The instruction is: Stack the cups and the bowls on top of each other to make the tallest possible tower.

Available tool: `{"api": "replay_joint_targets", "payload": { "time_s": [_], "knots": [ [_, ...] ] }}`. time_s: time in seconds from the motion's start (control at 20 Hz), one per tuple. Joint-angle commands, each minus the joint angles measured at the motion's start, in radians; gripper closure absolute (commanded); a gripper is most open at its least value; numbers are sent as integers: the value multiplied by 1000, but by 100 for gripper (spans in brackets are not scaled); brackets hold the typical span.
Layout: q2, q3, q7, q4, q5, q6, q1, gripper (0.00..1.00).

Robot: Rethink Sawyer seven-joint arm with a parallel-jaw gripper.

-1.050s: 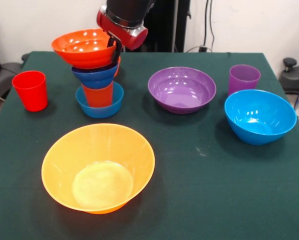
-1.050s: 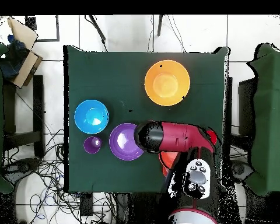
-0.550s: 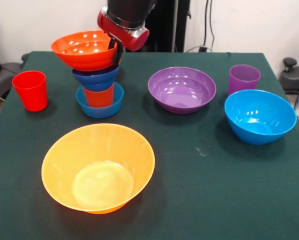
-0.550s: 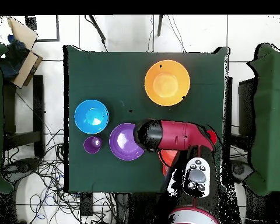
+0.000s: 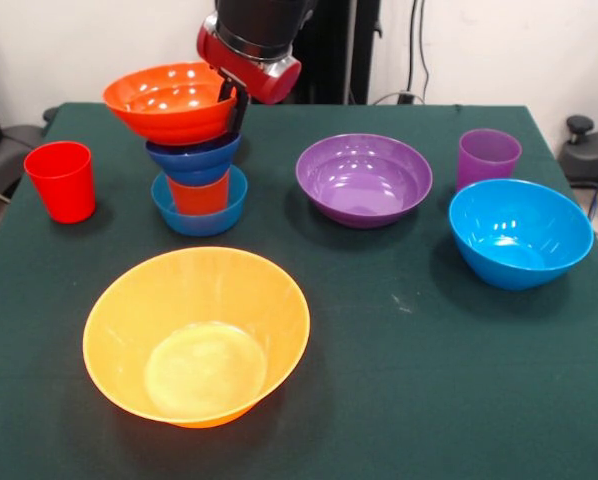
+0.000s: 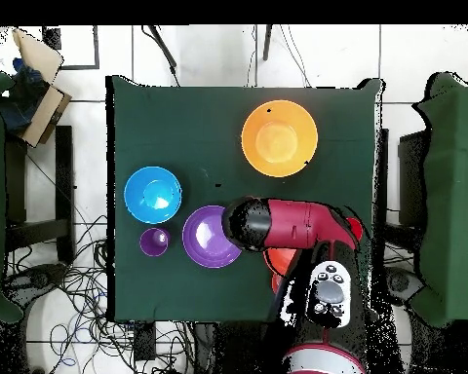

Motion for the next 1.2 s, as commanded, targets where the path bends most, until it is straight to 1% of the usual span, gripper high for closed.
{"api": "replay_joint_targets", "payload": {
  "time_s": [0.05,0.45,1.2],
  "knots": [
    [38,148,-57,-50,2,13,-13,100],
    [33,148,-67,-59,-2,49,-13,100],
    [27,148,-79,-67,-8,79,-13,100]
  ]
}}
